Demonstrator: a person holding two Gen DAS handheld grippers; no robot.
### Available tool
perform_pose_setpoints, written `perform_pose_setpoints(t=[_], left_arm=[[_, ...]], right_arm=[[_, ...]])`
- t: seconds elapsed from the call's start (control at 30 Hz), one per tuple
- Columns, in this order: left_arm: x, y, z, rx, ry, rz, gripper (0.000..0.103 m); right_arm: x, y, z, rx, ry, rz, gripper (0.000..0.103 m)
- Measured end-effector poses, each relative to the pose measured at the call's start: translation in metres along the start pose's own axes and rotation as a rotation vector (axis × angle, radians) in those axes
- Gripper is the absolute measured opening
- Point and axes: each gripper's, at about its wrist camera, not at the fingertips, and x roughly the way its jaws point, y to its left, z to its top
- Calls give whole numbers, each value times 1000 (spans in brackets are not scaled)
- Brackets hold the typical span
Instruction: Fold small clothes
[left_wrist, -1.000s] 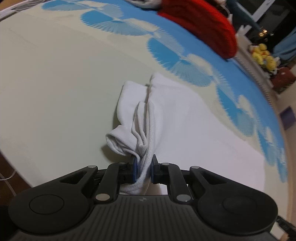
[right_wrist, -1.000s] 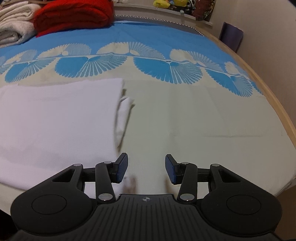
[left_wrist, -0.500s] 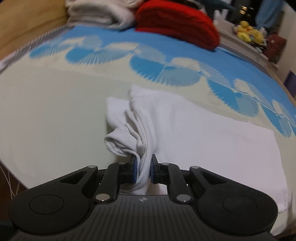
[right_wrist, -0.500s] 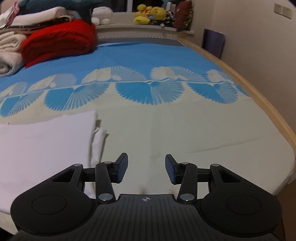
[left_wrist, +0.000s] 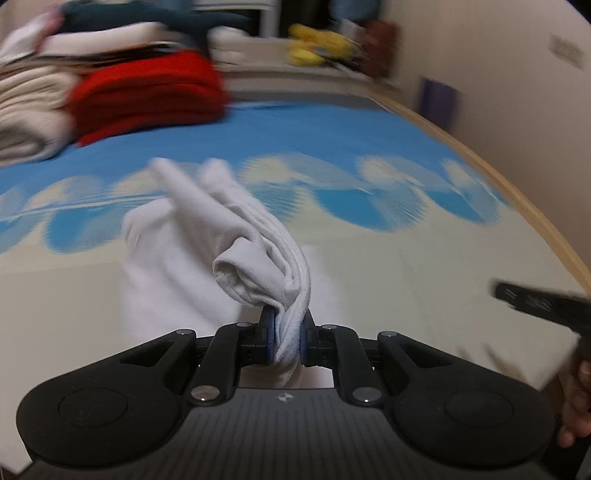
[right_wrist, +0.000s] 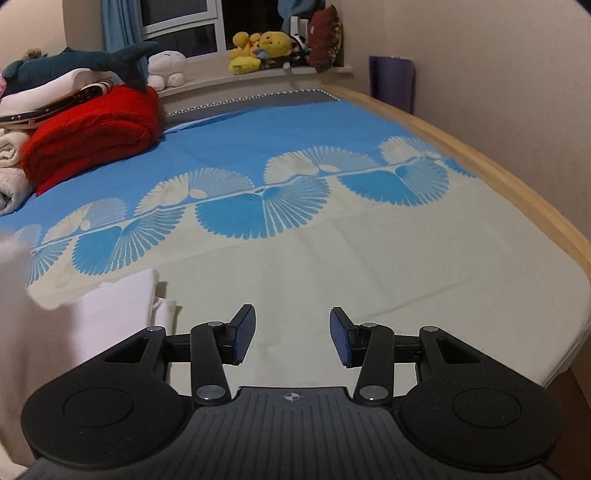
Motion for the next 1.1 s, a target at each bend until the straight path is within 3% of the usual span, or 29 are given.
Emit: perform_pose_setpoints(t=[0.07, 0.1, 0.17, 0.2, 0.27, 0.33, 0.47, 0.53, 0.57, 0.63, 0.67, 0.73, 0.8, 0.87, 0.93, 1.03, 1.1], left_arm=[[28, -36, -8, 13, 58, -80, 23], [40, -46, -13, 22, 112, -132, 35], [51, -51, -17, 23, 172, -181, 36], [45, -46, -18, 12, 137, -176, 37], [26, -18, -22, -23, 53, -190, 40], [19, 20, -30, -89, 44, -188, 40], [30, 91, -58, -254, 149, -127, 29], [41, 109, -74, -295, 219, -147, 29], [53, 112, -86, -303, 293, -162, 29], [67, 116, -103, -282, 402, -141, 26], [65, 112, -105, -240, 381, -137, 27], [61, 109, -98, -203, 403, -141, 34], [62, 117, -82, -225, 430, -136, 46], [55, 124, -59, -190, 404, -126, 55], [50, 133, -32, -113, 353, -98, 74], [49, 152, 1, -69, 287, -72, 82], [55, 167, 14, -104, 279, -98, 82]], right_arm=[[3, -5, -2, 15, 6, 5, 46], [4, -7, -2, 25, 12, 8, 46], [7, -9, -3, 42, 30, 22, 47], [9, -8, -4, 49, 43, 37, 47], [12, -2, -9, 44, 75, 82, 47], [16, 7, -14, 32, 121, 145, 50], [32, 31, -25, 37, 259, 288, 53], [40, 44, -32, 42, 326, 330, 55], [43, 50, -35, 29, 358, 342, 55], [52, 64, -46, -35, 437, 313, 55], [58, 69, -54, -82, 483, 257, 54], [66, 71, -65, -116, 538, 180, 53], [65, 69, -64, -88, 541, 181, 53], [63, 70, -64, -83, 529, 176, 54], [59, 68, -62, -57, 507, 177, 54], [48, 64, -55, -17, 433, 199, 56], [47, 62, -48, 3, 390, 210, 64]])
